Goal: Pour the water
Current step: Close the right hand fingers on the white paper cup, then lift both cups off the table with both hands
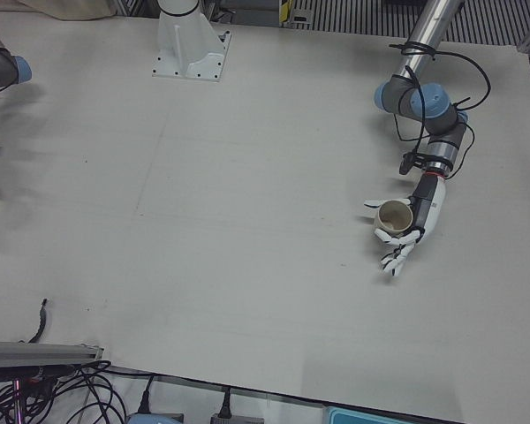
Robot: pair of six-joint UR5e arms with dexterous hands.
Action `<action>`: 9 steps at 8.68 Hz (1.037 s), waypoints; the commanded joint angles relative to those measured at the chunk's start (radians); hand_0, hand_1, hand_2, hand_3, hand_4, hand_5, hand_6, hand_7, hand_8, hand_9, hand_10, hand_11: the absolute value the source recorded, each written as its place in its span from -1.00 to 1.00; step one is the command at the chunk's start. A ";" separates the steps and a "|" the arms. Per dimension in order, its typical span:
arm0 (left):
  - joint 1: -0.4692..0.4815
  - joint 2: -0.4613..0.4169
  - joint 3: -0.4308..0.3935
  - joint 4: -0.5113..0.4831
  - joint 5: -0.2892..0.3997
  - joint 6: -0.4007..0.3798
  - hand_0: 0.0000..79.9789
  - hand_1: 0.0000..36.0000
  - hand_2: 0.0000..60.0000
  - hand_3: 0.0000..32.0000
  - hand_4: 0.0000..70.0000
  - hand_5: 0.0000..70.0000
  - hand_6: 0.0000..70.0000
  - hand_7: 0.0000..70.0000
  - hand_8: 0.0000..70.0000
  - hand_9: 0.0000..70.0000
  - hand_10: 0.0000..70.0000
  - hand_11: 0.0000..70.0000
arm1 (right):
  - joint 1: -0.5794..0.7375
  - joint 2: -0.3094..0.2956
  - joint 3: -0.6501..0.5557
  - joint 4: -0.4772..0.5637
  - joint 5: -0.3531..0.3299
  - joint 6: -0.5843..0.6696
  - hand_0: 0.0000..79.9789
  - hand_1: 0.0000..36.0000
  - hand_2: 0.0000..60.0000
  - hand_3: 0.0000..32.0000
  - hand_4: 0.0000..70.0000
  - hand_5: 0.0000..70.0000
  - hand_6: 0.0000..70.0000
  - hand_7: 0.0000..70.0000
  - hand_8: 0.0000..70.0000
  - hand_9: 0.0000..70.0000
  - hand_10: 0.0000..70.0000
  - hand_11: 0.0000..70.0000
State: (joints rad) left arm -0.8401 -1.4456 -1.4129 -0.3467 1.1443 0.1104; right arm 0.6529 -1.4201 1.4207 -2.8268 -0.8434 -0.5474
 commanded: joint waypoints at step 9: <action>0.001 0.001 0.002 0.000 0.000 0.000 1.00 1.00 -1.00 -1.00 1.00 1.00 -0.54 -0.68 -0.78 -0.89 -0.67 -0.43 | -0.016 0.020 -0.009 -0.007 0.001 0.001 1.00 1.00 1.00 -1.00 -0.04 -0.47 0.45 0.81 -0.21 -0.01 -1.00 -1.00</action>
State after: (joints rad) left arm -0.8384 -1.4450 -1.4113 -0.3467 1.1443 0.1108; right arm 0.6351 -1.4036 1.4075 -2.8324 -0.8427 -0.5469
